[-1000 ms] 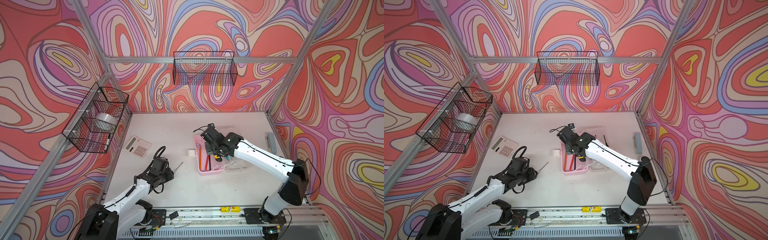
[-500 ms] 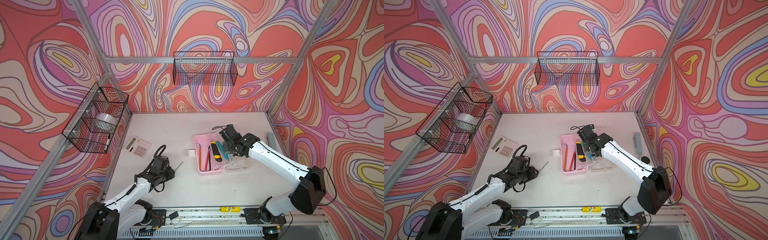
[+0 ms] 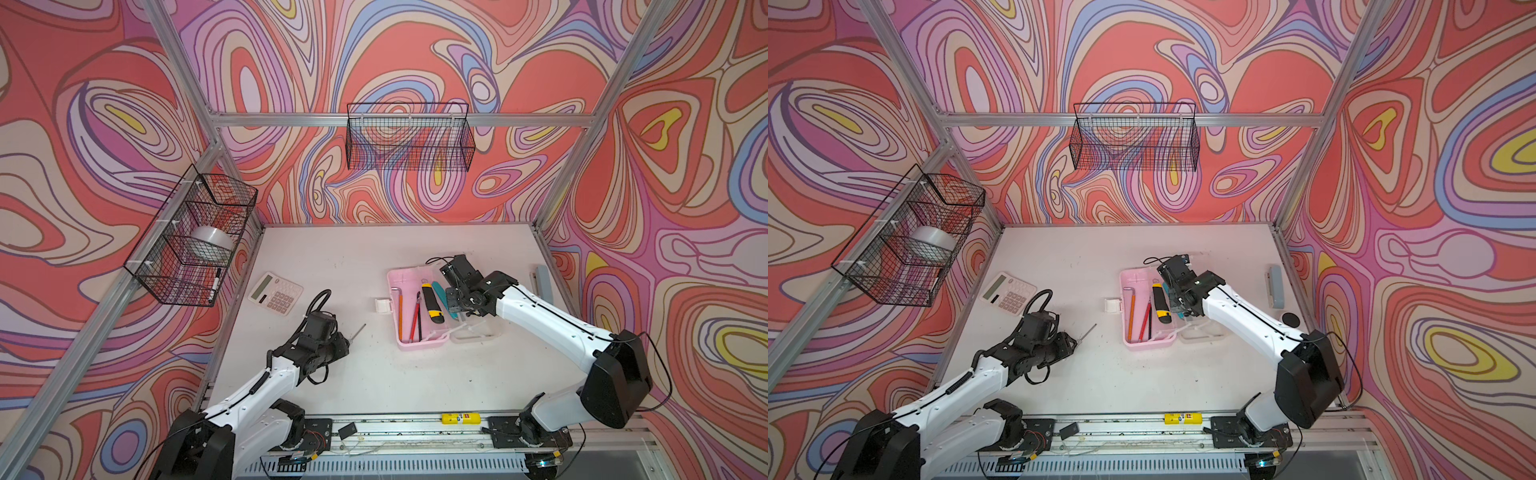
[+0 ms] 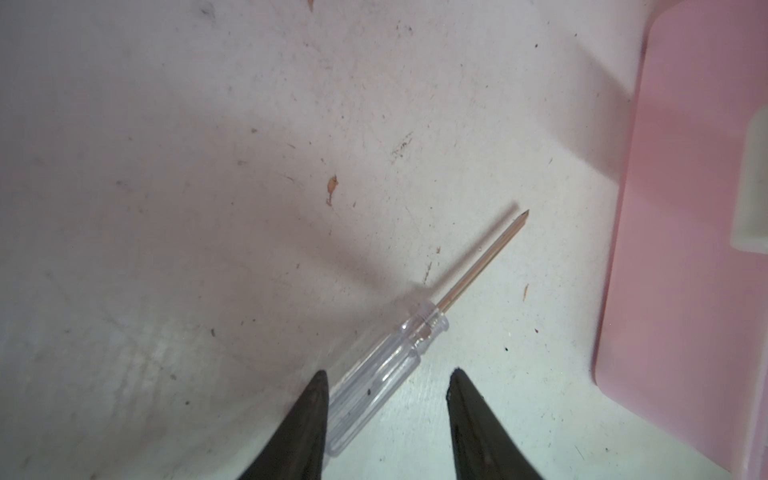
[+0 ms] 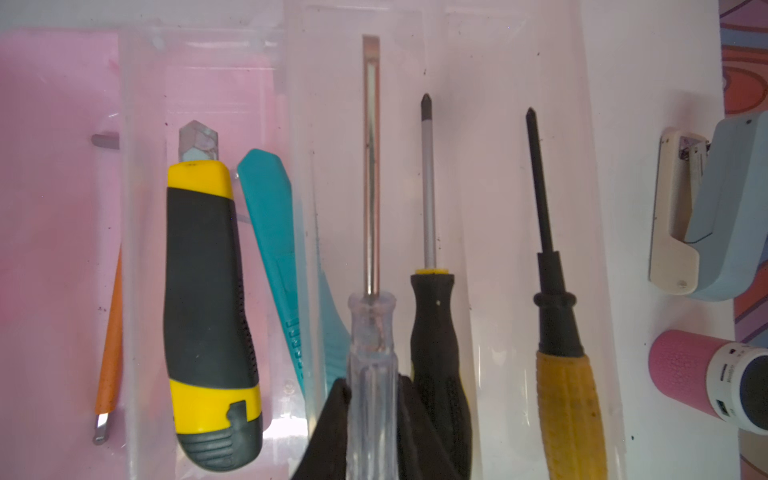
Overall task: Pack the tool kit
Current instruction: 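Lower the clear-handled screwdriver into the clear tray and open the right gripper, then grasp the last clear-handled screwdriver with the left gripper while the right gripper hovers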
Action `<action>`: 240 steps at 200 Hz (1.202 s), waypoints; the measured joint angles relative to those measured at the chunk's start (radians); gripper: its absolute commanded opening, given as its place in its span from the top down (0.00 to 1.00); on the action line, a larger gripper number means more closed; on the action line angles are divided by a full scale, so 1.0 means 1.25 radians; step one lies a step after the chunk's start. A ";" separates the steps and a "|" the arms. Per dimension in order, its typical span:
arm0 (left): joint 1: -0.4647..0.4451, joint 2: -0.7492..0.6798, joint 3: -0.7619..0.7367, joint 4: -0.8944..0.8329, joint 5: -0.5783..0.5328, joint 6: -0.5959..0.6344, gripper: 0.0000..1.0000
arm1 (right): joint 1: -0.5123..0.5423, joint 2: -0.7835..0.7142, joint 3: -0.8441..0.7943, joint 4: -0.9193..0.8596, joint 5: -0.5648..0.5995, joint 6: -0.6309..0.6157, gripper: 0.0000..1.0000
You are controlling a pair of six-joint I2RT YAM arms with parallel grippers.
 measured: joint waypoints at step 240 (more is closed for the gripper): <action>-0.057 0.118 0.050 -0.010 -0.043 0.033 0.59 | -0.004 -0.095 0.015 0.026 -0.031 0.013 0.66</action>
